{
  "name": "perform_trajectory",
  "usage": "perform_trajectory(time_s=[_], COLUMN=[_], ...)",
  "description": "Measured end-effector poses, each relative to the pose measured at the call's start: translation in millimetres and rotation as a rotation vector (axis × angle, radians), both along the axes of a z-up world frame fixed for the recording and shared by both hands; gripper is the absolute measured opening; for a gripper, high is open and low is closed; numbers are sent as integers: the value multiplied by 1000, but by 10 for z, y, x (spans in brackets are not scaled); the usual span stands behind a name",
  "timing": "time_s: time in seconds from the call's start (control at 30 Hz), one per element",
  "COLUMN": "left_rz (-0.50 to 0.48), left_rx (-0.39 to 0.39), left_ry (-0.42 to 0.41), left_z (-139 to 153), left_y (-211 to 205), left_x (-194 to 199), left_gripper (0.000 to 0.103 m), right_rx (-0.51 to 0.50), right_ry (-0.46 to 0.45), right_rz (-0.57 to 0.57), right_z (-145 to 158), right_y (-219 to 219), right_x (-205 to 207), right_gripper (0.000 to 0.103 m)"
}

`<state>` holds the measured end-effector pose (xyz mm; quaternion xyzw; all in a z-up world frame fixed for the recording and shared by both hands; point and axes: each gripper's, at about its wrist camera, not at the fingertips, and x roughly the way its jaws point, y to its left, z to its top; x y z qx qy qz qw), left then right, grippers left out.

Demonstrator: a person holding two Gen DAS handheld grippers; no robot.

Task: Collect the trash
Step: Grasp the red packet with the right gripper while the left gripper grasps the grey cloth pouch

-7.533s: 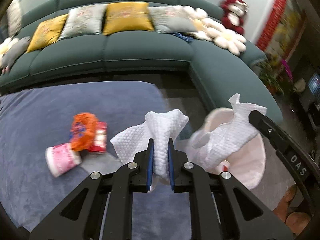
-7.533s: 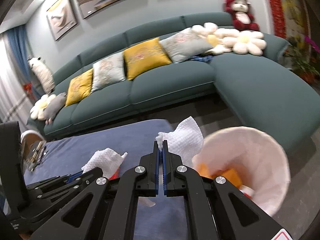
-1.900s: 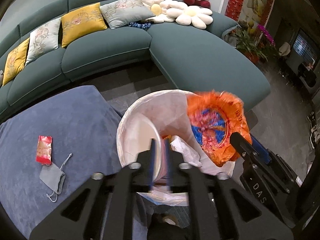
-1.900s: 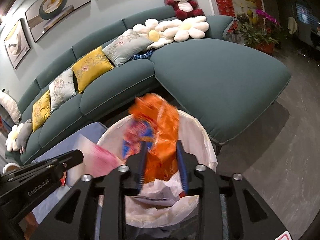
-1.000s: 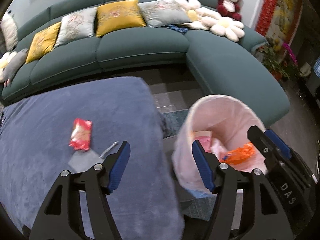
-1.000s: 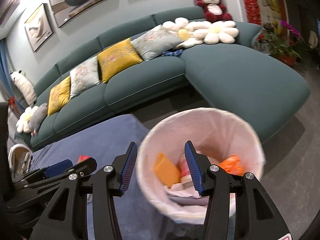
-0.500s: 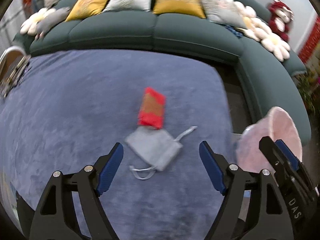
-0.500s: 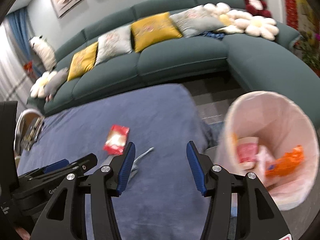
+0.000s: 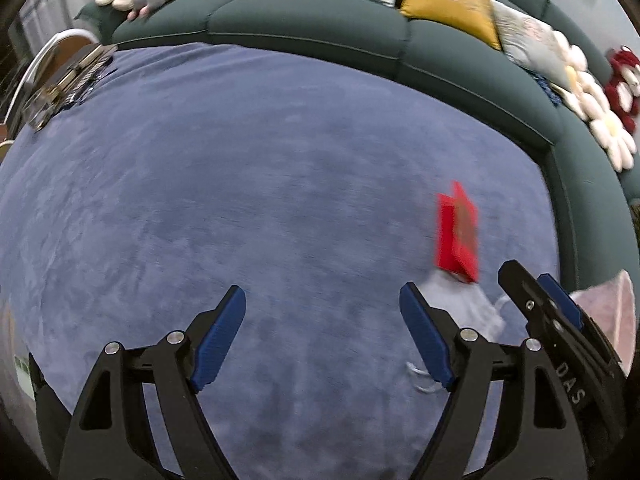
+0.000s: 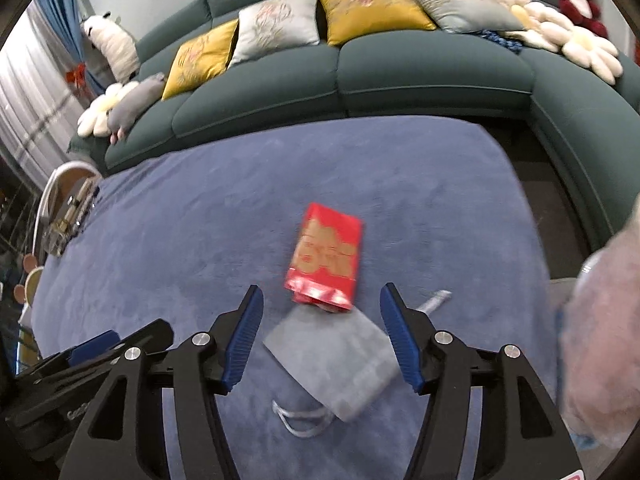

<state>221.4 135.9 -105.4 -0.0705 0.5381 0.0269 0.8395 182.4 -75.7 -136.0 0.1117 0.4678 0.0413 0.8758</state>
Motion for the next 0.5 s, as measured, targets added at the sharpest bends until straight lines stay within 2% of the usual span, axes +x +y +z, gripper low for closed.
perform_trajectory(time_s=[0.13, 0.37, 0.43, 0.5], left_rz=[31, 54, 55, 51], left_rx=[-5, -32, -41, -49], left_ry=[21, 66, 71, 73], left_z=[-132, -336, -361, -379], left_y=[187, 274, 261, 216], left_x=[82, 214, 228, 233], left_gripper=[75, 75, 75, 76], right_rx=[-42, -79, -92, -87], right_ry=[23, 68, 69, 72], right_rz=[21, -6, -24, -45], right_z=[-171, -444, -469, -485], right_y=[186, 184, 109, 4], right_x=[237, 527, 533, 507], right_gripper=[62, 62, 57, 45])
